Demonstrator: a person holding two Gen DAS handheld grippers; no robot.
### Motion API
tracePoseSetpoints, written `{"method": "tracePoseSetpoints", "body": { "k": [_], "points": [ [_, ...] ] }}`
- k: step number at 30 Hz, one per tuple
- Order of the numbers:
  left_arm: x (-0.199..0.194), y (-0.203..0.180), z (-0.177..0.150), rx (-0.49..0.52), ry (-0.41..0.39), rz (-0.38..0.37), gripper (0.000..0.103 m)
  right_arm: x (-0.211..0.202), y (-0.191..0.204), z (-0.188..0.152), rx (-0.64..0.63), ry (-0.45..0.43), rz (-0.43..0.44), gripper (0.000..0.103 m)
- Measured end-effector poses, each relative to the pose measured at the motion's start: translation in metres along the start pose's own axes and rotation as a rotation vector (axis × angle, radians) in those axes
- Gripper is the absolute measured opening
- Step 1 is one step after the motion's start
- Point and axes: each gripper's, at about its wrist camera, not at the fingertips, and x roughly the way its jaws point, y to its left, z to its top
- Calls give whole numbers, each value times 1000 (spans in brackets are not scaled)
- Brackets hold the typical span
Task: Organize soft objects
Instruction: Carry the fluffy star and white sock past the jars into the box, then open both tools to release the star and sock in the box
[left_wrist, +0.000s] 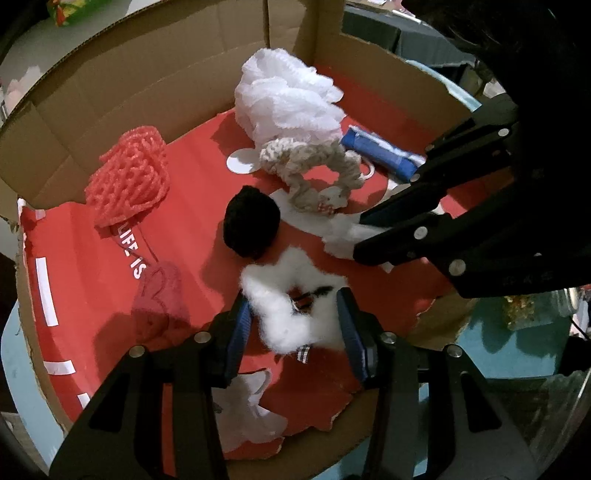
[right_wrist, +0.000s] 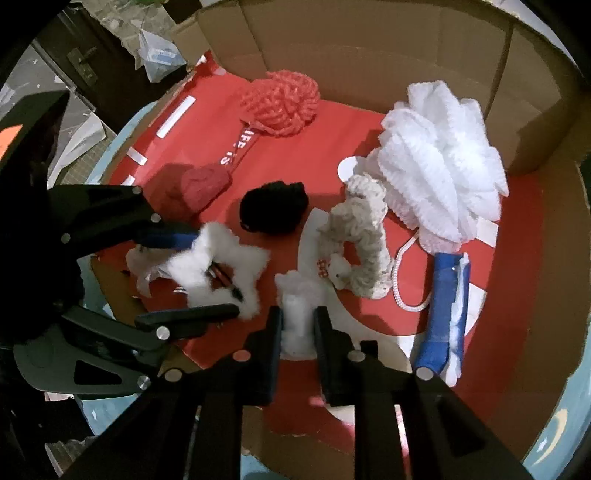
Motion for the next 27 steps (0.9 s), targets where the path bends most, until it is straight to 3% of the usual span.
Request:
{"method": "tracePoseSetpoints", "body": {
  "k": [7,12,21,23,27],
  "points": [
    [3,6,1,1,17,4,46,7,1,4,-4,16,-8,22],
    [7,6,3,6,28,28,54,8,4,5,-7,19,-12,28],
    [-4,11,3,-28,0,57,67,0,11,4,-19,-8,-56,49],
    [-15,14,-2,-46,-21,78,73,-7,11,1,-10,-30,-63,61],
    [-34,18,-9,-105,-59,80,74,-30,14,-10,3,-95,-81,72]
  ]
}}
